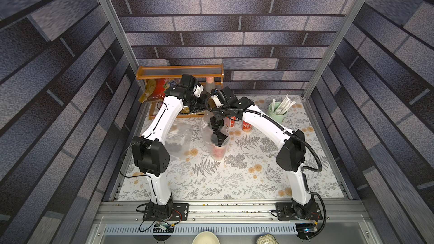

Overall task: Pack milk tea into plastic carrier bags
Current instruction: Place the straw in the plastic carrier bag.

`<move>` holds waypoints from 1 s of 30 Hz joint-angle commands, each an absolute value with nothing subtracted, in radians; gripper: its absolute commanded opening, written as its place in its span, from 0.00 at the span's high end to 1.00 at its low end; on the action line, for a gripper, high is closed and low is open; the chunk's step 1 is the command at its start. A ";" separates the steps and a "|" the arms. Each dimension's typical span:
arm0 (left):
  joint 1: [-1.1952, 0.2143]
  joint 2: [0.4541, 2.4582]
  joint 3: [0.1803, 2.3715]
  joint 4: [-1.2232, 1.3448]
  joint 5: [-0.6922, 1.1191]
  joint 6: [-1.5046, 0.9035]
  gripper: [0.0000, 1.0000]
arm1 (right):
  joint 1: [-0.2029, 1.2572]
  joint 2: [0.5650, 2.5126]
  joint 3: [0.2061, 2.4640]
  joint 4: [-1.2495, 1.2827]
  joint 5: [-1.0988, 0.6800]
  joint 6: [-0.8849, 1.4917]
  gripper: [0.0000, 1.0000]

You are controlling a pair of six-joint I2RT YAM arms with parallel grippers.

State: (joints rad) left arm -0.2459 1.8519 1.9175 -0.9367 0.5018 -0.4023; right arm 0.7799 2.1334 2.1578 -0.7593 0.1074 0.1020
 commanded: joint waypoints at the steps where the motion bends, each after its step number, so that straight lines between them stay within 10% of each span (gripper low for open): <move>1: -0.240 1.809 1.906 -0.939 0.507 -0.410 0.88 | 0.788 2.068 2.248 -0.809 0.116 0.109 0.64; 16: -0.217 1.740 1.936 -0.999 0.446 -0.373 0.41 | 0.754 1.934 2.375 -1.011 0.219 0.123 0.57; 30: -0.268 1.542 1.767 -1.116 0.382 -0.331 0.38 | 0.369 1.681 1.959 -0.995 0.099 0.213 0.59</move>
